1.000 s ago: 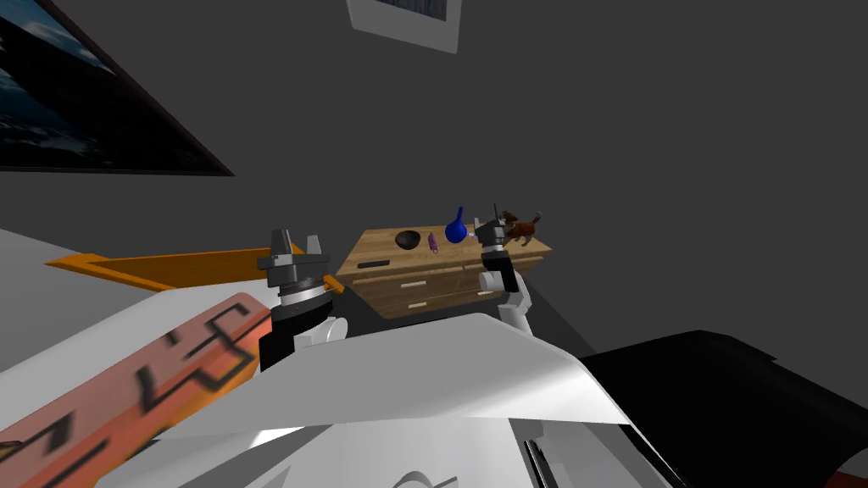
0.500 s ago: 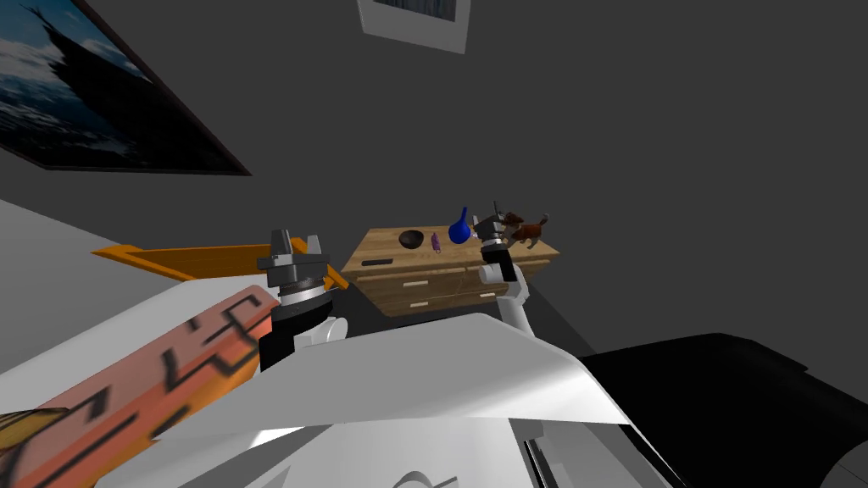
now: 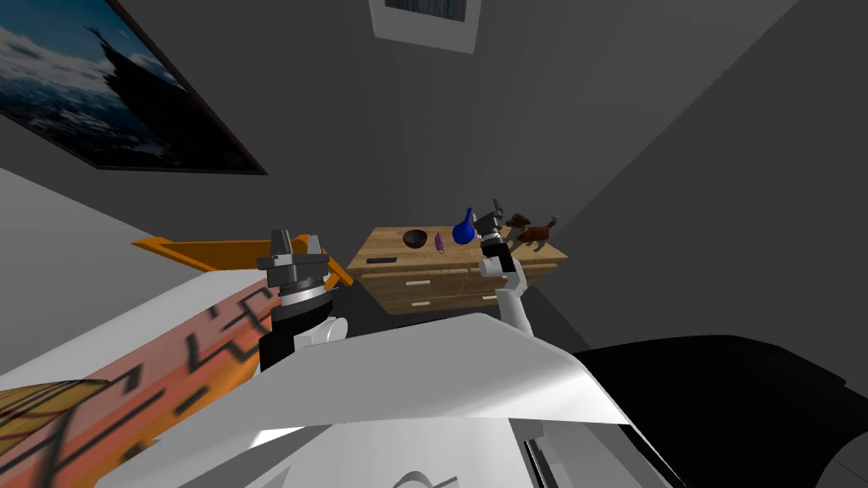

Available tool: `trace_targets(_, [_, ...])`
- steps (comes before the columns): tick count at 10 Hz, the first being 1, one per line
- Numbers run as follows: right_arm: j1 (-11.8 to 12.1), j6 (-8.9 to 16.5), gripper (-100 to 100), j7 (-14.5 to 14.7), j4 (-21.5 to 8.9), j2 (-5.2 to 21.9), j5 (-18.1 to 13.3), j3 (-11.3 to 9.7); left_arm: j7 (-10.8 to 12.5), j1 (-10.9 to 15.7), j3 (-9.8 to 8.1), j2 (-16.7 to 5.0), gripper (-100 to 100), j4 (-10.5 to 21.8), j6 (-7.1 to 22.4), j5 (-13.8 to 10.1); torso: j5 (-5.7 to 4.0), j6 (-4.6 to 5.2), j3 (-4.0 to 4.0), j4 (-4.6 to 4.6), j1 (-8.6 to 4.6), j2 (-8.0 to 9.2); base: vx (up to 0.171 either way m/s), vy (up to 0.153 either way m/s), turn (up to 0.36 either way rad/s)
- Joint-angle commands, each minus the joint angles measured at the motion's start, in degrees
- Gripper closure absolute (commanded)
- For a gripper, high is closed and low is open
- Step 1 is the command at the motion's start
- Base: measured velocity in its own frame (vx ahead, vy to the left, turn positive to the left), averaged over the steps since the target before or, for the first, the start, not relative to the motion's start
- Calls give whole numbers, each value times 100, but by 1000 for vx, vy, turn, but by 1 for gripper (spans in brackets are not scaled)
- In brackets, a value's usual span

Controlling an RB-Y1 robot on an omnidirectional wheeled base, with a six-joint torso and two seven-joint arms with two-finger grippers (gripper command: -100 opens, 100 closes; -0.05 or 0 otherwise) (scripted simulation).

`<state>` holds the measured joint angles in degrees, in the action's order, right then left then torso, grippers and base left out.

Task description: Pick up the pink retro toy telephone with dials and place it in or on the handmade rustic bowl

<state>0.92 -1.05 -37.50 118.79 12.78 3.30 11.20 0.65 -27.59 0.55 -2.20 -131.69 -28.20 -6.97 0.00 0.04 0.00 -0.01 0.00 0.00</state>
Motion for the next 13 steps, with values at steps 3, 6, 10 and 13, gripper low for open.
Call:
trace_targets(3, [-402,532,-100,-620,-215,2,-10,145,0,0,0,0,0,0,0,0,0,0,0,0,2,0,-6,5,89])
trace_targets(6, [-590,825,-100,-1127,-330,1,-12,214,0,0,0,0,0,0,0,0,1,-2,0,0,5,0,-5,7,80])
trace_targets(10, [-950,1327,-100,-1690,-567,-19,-18,347,0,0,0,0,0,0,0,0,1,0,0,0,6,0,-3,11,73])
trace_targets(13, [-1120,1573,-100,-2177,-689,-38,-22,410,0,0,0,0,0,0,0,0,2,-2,-1,-1,11,-1,-3,20,75])
